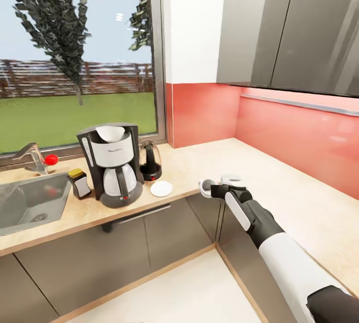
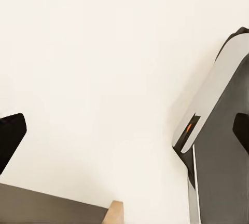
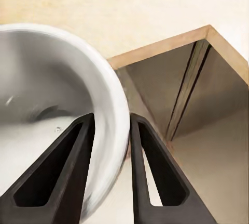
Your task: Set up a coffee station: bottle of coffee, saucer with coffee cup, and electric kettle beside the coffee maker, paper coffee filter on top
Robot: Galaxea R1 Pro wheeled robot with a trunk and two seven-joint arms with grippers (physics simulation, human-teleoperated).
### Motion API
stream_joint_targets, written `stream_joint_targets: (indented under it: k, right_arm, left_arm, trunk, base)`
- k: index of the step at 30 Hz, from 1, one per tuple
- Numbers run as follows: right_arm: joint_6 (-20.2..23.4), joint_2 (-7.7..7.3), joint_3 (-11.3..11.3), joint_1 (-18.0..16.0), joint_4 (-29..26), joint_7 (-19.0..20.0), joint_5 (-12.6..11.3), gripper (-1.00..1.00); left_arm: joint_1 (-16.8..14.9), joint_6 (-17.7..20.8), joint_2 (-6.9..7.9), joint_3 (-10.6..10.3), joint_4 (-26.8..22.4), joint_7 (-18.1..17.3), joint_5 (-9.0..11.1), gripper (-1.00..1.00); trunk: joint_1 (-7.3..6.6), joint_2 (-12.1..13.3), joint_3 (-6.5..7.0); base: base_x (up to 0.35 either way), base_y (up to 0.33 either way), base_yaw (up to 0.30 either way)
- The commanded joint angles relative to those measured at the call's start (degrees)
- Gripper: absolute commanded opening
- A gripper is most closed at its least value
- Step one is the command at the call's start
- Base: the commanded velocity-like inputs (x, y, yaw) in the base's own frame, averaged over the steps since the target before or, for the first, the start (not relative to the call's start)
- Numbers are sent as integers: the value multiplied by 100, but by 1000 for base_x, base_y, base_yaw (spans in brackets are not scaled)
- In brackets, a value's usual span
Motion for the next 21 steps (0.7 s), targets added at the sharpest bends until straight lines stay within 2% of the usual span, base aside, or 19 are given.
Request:
stream_joint_targets:
  k: [1, 21]
  right_arm:
    - [10, -8, 22, -6, -10, -38, -71, -100]
    - [10, -8, 28, -6, -2, -38, -71, -100]
  left_arm:
    - [-7, -20, -1, 32, 7, 3, 9, 100]
    - [-7, -17, -1, 24, 1, 3, 8, 100]
  trunk:
    - [4, -13, -14]
    - [4, -13, -14]
  base:
    - [0, 0, 278]
    - [13, 0, 278]
